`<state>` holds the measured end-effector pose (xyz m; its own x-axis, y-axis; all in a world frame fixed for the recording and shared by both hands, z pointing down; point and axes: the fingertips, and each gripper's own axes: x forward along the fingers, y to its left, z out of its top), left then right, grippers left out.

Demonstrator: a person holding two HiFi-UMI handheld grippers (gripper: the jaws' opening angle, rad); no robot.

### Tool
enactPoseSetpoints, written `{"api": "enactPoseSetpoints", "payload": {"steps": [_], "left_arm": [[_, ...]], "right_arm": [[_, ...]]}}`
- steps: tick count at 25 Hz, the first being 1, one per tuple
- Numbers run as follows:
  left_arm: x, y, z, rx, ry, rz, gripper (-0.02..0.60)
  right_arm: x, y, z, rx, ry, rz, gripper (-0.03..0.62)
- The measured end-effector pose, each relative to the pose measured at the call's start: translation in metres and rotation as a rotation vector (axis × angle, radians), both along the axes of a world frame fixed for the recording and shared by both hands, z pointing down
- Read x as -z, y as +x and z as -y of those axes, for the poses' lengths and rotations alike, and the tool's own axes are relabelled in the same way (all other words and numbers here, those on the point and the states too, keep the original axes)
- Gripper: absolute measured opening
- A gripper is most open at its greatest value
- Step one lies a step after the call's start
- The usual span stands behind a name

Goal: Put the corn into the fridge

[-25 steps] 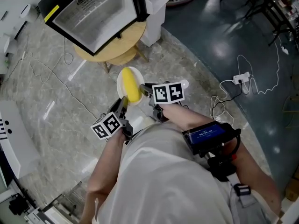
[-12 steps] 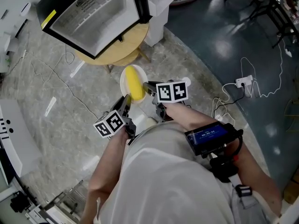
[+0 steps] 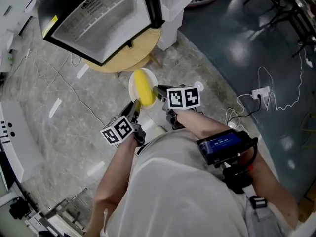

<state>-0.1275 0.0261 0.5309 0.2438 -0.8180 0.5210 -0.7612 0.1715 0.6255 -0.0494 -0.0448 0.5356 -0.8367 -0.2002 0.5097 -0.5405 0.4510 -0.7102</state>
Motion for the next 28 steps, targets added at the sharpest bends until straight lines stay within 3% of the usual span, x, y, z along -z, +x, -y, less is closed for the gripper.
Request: {"api": "enactPoseSetpoints", "payload": {"steps": [14,28], "left_arm": [[-0.007,-0.01,0.058,0.042,-0.03,0.009,0.084],[-0.016,-0.006,0.095,0.133,-0.048,0.018,0.084]], "right_arm": [[-0.008,-0.013,0.062,0.035,-0.023,0.009,0.055],[-0.016,-0.016,0.104,0.146,-0.02,0.008,0.055]]}}
